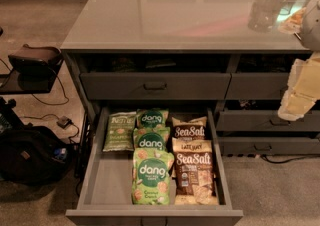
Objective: Pick green jalapeno chip bag from middle drawer and place on counter
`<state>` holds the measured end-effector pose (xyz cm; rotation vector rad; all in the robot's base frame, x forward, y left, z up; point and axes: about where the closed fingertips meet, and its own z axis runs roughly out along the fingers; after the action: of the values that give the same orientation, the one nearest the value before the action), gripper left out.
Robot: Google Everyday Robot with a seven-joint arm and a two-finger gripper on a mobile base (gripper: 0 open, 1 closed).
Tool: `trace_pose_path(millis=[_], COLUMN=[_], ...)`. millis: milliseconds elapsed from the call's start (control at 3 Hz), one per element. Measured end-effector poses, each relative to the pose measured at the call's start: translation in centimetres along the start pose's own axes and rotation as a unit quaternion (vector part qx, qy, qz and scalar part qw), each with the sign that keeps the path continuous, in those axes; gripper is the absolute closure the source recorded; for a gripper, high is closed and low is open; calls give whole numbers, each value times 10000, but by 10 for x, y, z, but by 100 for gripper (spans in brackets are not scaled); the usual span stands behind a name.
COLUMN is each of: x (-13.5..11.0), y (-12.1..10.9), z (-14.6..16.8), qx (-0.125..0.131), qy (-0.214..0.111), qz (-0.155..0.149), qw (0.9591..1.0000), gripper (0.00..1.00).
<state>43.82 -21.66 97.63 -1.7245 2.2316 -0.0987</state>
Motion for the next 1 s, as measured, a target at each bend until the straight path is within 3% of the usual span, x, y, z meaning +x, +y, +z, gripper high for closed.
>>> trace_pose_path(millis=[667, 1000], x=[-7, -25], y=[5, 20], z=[4, 36], qx=[7, -135], qy=[-57, -493], qz=[-93, -277], qw=[9999, 9983], gripper=[0, 0])
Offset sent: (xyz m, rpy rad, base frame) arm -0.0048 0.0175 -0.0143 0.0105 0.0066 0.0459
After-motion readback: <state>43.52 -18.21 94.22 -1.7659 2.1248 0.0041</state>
